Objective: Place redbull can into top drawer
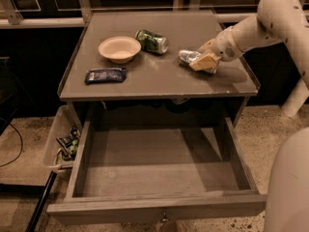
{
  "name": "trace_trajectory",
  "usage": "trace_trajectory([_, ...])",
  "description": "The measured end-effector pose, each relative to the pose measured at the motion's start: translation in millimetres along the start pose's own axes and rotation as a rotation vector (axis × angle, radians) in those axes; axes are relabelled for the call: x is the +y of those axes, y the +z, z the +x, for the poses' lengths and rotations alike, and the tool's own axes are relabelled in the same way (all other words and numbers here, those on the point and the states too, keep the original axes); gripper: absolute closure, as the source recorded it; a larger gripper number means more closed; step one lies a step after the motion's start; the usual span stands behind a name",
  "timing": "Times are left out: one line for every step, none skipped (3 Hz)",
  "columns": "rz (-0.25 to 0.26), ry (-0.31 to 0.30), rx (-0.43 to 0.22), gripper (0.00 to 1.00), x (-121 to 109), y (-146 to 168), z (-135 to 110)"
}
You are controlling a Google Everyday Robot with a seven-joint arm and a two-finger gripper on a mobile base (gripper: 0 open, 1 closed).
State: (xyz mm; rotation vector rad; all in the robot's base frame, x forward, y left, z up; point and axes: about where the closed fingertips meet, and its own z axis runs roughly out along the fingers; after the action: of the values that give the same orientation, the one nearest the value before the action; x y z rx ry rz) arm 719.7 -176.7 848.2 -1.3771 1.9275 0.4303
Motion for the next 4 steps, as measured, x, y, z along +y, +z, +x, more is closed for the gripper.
trace_trajectory([0.010, -0.037, 0.019, 1.00, 16.7, -14.1, 4.2])
trace_trajectory([0.019, -0.091, 0.023, 1.00, 36.7, -34.4, 1.0])
trace_trajectory([0.016, -0.146, -0.016, 1.00, 63.9, -56.7, 0.2])
trace_trajectory([0.032, -0.209, -0.071, 1.00, 96.0, -77.0, 3.3])
